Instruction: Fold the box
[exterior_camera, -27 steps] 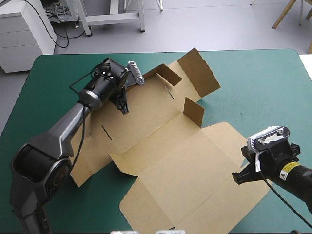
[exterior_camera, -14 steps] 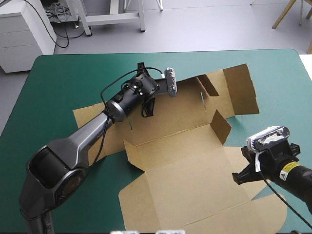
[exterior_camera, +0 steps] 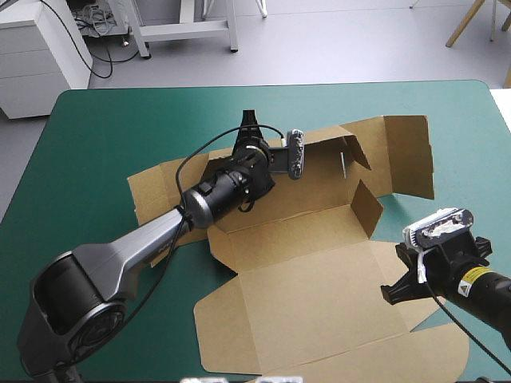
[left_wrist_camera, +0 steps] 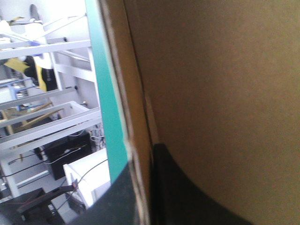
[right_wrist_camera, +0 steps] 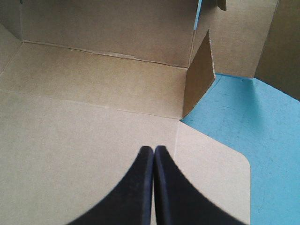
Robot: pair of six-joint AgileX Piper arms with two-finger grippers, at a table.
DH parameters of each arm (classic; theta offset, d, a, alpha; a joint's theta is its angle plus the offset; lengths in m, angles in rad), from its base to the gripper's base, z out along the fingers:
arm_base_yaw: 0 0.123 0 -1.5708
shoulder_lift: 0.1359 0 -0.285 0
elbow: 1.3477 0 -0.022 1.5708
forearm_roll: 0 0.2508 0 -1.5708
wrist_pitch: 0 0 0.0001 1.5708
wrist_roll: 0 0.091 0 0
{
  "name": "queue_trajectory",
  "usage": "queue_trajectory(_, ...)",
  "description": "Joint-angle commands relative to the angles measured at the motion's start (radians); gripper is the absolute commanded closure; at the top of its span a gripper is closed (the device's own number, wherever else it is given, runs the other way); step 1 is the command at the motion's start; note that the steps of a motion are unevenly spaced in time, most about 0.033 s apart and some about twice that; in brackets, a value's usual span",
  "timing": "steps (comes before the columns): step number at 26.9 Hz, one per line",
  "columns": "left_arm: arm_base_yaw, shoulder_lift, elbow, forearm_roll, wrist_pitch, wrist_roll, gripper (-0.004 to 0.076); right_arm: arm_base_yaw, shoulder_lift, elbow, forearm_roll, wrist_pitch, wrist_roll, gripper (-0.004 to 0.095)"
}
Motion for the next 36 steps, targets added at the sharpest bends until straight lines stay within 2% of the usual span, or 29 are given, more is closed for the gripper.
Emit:
queue_trajectory(1,-0.062,-0.108,0.084,0.205,-0.07,-0.142,0.0734,-0.003,0.0,-0.026,-0.005,-0.053,-0.004,0.0927)
queue_trajectory(9,-0.14,-0.258,0.359,0.527,-0.12,-0.343,0.0734,-0.003,0.0,-0.026,0.0,-0.056,-0.003,0.0927)
queue_trajectory(13,-0.144,-0.332,0.493,0.728,-0.188,-0.486,0.0734,-0.003,0.0,-0.026,0.0,-0.057,0.004,0.0927)
queue_trajectory(18,-0.145,-0.407,0.625,0.982,-0.213,-0.679,0.0734,-0.003,0.0,-0.026,-0.004,-0.086,0.031,0.0927)
queue_trajectory(23,-0.145,-0.422,0.664,0.995,-0.193,-0.791,0.0734,-0.003,0.001,-0.026,-0.015,-0.133,0.062,0.0927)
queue_trajectory(26,-0.145,-0.41,0.664,0.974,-0.162,-0.86,0.0734,-0.003,0.001,-0.026,-0.116,-0.148,0.158,0.0925)
queue_trajectory(29,-0.145,-0.41,0.664,0.934,-0.144,-0.86,0.0734,-0.003,0.001,-0.026,-0.2,-0.146,0.251,0.0925)
queue_trajectory(33,-0.145,-0.41,0.664,0.926,-0.102,-0.86,0.0734,-0.003,0.001,-0.026,-0.209,-0.146,0.285,0.0925)
queue_trajectory(34,-0.145,-0.41,0.664,0.923,-0.098,-0.86,0.0734,-0.003,0.001,-0.026,-0.209,-0.146,0.292,0.0919)
queue_trajectory(36,-0.145,-0.41,0.664,0.921,-0.098,-0.86,0.0734,-0.003,0.001,-0.026,-0.209,-0.146,0.311,0.0824)
